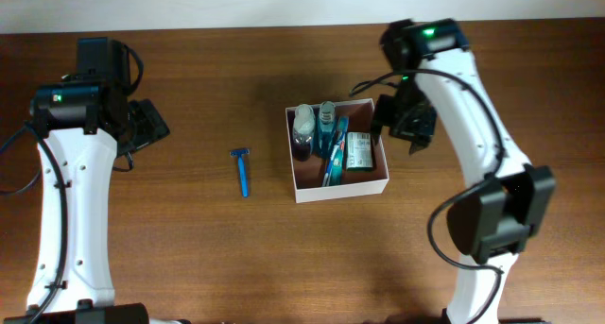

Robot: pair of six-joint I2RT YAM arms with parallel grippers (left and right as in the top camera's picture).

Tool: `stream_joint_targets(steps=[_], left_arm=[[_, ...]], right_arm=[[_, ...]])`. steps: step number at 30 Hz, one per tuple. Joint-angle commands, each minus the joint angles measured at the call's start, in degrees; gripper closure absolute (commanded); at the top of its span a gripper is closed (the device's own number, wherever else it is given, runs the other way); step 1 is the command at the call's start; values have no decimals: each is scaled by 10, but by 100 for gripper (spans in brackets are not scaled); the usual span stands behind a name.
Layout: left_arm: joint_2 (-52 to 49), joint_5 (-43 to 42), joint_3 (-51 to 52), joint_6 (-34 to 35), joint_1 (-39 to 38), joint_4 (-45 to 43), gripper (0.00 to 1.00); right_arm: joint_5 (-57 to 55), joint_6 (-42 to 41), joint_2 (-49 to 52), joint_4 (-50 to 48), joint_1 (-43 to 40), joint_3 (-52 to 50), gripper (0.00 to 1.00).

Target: Pack container

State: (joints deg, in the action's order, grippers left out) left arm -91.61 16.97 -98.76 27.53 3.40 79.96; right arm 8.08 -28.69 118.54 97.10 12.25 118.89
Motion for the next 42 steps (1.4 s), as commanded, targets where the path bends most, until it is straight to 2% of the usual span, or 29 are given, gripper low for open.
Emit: stream_joint_targets(steps=[1,4,5,6,11,18,24,33,42], left_arm=[[-3,4,2,7,1,0,1],[-3,4,2,7,1,0,1],[-3,4,2,7,1,1,1],[-3,4,2,7,1,1,1],[-3,4,2,7,1,0,1],[-3,4,2,7,1,1,1],[-3,4,2,7,1,1,1],[-3,4,2,7,1,1,1],[-3,4,2,7,1,0,1]], right_arm=[[75,96,-59,3,-11,17,34],[82,122,-98,3,-18,17,34],[82,128,-112,3,-19,17,29],[82,137,-127,3,-19,17,0],[53,151,-210,3,-19,17,1],[-98,151,-292,3,-43,16,1],[-142,176,-293,2,-143,0,1],[-116,199,-256,2,-320,-54,1],[-113,198,-253,-13,-380,-55,1]])
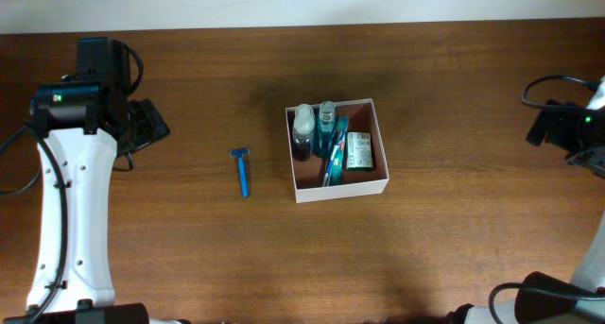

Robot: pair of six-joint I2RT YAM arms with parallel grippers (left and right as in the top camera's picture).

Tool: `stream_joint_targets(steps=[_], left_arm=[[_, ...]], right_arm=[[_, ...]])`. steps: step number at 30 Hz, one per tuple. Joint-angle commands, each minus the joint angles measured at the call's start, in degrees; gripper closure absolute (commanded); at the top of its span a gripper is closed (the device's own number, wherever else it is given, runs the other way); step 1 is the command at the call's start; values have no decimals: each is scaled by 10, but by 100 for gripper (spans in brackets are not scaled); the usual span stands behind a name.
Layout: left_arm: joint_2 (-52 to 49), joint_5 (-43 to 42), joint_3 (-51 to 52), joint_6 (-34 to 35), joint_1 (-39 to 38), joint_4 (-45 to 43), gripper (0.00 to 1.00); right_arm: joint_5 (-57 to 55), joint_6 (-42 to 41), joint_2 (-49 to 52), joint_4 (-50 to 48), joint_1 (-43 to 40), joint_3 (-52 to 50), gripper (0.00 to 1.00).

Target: Pack container

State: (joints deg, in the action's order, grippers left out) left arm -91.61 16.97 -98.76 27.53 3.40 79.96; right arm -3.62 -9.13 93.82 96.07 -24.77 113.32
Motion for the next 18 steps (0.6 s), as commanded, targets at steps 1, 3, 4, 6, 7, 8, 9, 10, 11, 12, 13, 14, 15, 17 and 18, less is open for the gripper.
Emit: stream_joint_targets(steps=[1,3,4,6,7,8,9,10,11,12,13,14,15,17,18], left_arm=[[-3,4,2,7,1,0,1],[-3,4,2,7,1,1,1],[-3,4,2,7,1,0,1],[-3,4,2,7,1,0,1],[-3,4,2,7,1,0,1],[-3,4,2,7,1,0,1],[-3,4,2,7,1,0,1],[-3,4,2,7,1,1,1],[-3,2,2,8,1,0,1],[-3,-1,2,8,1,-3,1],[-3,-9,2,8,1,-5,1],[-3,-19,2,8,1,-6,1],[-3,-28,2,8,1,-7,1],[-3,-57,2,8,1,-7,1],[-3,-72,2,8,1,-6,1]], right_arm=[[4,3,-6,-3,-11,1,1],[3,3,-6,-3,-11,1,1],[4,3,-6,-3,-11,1,1],[3,3,-6,-3,-11,1,2],[3,3,-6,-3,-11,1,1],[3,3,-6,-3,-11,1,1],[3,3,-6,-3,-11,1,2],[3,3,-6,-3,-11,1,1],[3,3,-6,-3,-11,1,1],[3,3,-6,-3,-11,1,1],[3,3,-6,-3,-11,1,1],[3,3,-6,-3,-11,1,2],[3,3,-6,-3,-11,1,1],[4,3,-6,-3,-11,1,1],[4,3,-6,-3,-11,1,1]])
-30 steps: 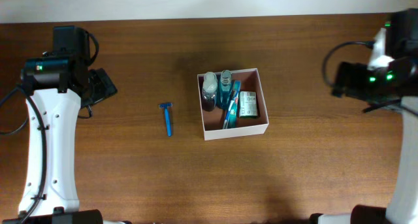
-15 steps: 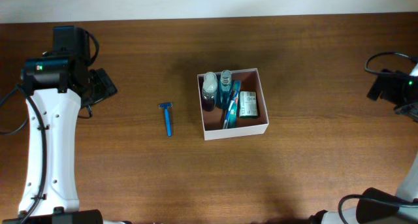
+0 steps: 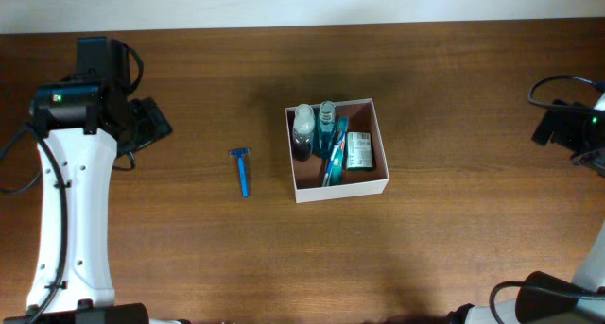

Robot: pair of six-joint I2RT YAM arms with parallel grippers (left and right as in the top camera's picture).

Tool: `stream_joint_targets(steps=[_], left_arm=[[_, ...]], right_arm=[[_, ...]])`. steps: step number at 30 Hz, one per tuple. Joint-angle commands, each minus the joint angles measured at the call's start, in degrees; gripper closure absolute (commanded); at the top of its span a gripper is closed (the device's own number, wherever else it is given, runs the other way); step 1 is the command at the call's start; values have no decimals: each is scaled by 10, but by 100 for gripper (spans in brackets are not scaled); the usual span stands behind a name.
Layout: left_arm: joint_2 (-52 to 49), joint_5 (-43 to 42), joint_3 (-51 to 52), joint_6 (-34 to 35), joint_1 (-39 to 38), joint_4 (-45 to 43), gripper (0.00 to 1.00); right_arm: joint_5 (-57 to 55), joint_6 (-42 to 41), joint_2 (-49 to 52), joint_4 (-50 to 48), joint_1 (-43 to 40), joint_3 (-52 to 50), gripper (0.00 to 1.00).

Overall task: Pack container
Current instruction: 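Move the left gripper over the blue razor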

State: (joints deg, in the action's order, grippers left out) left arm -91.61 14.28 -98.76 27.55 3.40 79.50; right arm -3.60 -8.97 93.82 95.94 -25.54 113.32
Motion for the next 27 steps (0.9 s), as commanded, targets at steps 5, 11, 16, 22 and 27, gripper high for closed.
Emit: stream_joint_targets(steps=[5,11,16,22,27], left_arm=[[-3,-236,2,8,1,10,1],[-3,-326,2,7,1,-20,1],[-3,-352,2,-99,-24,-2,1],[-5,-245,21,-103,-107,9,1],[-11,-170,31,-103,-169,-5,1]], right_arm=[[3,1,-6,-2,-3,1,1],[3,1,-6,-2,-3,1,1],[3,1,-6,-2,-3,1,1],[3,1,-6,-2,-3,1,1],[3,1,-6,-2,-3,1,2]])
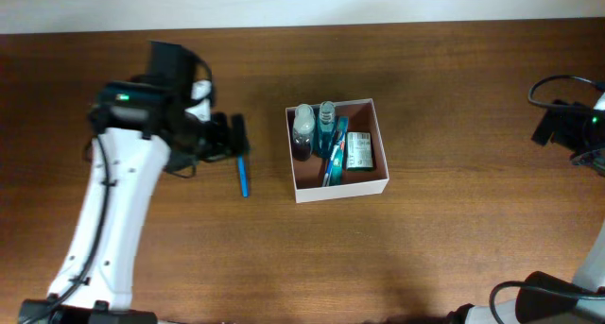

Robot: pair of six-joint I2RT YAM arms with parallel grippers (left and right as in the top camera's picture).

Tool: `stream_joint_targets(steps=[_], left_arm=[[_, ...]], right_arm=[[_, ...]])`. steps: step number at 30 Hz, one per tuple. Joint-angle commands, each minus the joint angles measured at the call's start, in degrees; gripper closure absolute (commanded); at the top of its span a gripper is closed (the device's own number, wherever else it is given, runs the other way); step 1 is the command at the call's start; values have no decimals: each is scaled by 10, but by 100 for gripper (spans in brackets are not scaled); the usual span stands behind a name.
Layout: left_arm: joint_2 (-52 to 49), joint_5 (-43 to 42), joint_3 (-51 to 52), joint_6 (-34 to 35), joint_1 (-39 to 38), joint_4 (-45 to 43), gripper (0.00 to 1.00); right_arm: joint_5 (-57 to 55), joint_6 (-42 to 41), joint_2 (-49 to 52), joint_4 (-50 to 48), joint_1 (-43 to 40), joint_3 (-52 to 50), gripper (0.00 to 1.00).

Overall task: Pack container
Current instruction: 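Move the left gripper over the blue razor, then lower and close the left gripper on the razor handle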

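A blue razor lies on the table left of the white box; only its handle shows. My left gripper hovers over the razor's head and hides it; how its fingers stand cannot be made out from above. The box holds a dark bottle, a teal bottle, a blue toothbrush and a labelled packet. My right arm sits at the far right edge, well away from the box, and its fingers are not readable.
The brown wooden table ends at a pale wall strip along the top. The left arm's white links run from the bottom left up toward the razor. A black cable loops by the right arm.
My left arm has swung right from the table's left side, and its gripper is now over the razor's head. The right arm, razor and box stand as before.
At first my right gripper was at the box's right rim and the left arm was parked far left. The right arm then stood at the right edge and stayed there. Now the left gripper is over the razor, which has not moved.
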State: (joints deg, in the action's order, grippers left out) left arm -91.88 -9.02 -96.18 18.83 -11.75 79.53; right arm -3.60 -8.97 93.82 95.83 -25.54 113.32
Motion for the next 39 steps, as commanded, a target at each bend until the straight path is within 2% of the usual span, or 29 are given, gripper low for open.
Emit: stream_joint_targets(steps=[1,11,23,39], left_arm=[[-8,72,5,-16,-23,-6,1],[-56,77,5,-14,-27,-25,1],[-200,58,5,88,-28,-50,1],[-343,58,5,83,-27,-60,1]], right_arm=[[3,1,-6,0,-3,1,1],[3,1,-6,0,-3,1,2],[3,1,-6,0,-3,1,1],[3,1,-6,0,-3,1,2]])
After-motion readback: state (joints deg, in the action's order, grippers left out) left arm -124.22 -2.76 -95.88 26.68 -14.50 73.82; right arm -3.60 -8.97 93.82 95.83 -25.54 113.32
